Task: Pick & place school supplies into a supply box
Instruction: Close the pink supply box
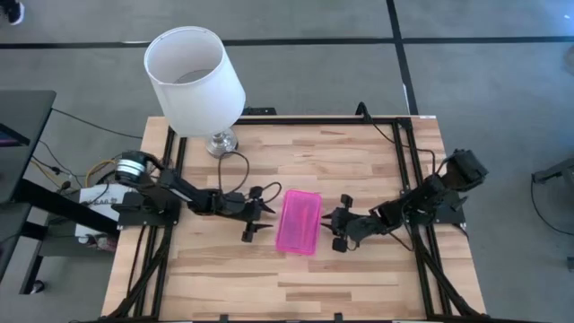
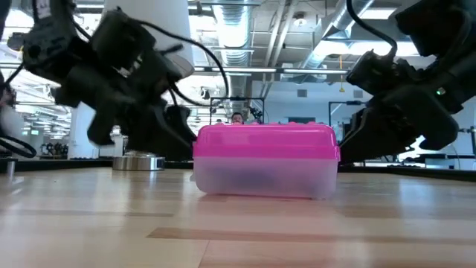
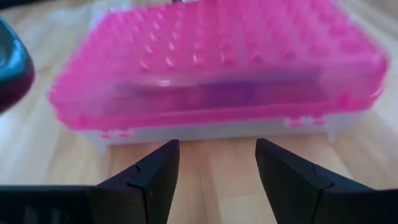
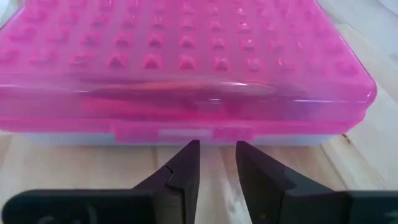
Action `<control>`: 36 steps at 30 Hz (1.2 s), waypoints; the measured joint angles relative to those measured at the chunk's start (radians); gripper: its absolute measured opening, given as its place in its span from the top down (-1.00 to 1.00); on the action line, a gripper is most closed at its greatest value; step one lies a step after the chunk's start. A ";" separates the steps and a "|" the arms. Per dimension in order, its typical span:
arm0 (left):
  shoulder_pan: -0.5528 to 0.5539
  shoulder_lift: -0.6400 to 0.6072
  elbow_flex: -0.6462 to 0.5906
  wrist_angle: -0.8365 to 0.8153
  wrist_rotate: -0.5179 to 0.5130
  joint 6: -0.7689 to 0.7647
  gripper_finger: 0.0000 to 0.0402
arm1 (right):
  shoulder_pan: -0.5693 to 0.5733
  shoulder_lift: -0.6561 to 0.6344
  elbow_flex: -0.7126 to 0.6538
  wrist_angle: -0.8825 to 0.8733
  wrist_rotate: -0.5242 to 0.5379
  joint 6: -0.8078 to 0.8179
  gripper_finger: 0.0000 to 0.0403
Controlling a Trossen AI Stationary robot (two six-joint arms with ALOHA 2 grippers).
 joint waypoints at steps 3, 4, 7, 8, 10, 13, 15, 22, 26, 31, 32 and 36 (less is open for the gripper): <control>0.004 0.097 0.037 0.050 0.001 0.007 -0.04 | -0.003 0.000 0.000 0.002 0.000 -0.002 0.50; 0.007 0.124 0.048 0.066 0.003 0.009 -0.04 | -0.003 0.000 0.000 0.003 0.001 -0.003 0.50; 0.023 0.195 0.083 0.099 0.019 0.010 -0.04 | -0.006 0.000 0.000 0.003 0.003 -0.017 0.50; 0.030 0.211 0.092 0.107 0.032 0.010 -0.04 | -0.010 0.000 0.000 0.002 0.003 -0.019 0.50; 0.042 0.233 0.109 0.119 0.051 0.010 -0.04 | -0.017 0.000 0.000 -0.002 0.004 -0.024 0.50; 0.056 0.235 0.116 0.115 0.074 0.010 -0.04 | -0.031 -0.001 0.000 -0.003 0.004 -0.046 0.50; 0.060 0.232 0.116 0.114 0.073 0.010 -0.04 | -0.042 -0.001 0.000 -0.004 0.004 -0.055 0.50; 0.061 0.229 0.116 0.109 0.040 -0.002 -0.04 | -0.070 -0.001 0.000 -0.007 0.021 -0.082 0.50; 0.061 0.228 0.116 0.109 0.029 -0.020 -0.04 | -0.088 -0.001 0.000 -0.008 0.026 -0.100 0.50; 0.060 0.228 0.116 0.109 -0.005 -0.044 -0.04 | -0.109 -0.001 0.000 -0.001 0.031 -0.130 0.50; 0.060 0.228 0.116 0.109 -0.009 -0.047 -0.04 | -0.114 -0.001 -0.001 0.001 0.030 -0.136 0.50; 0.060 0.228 0.116 0.109 -0.037 -0.065 -0.04 | -0.130 0.000 -0.002 0.009 0.030 -0.153 0.50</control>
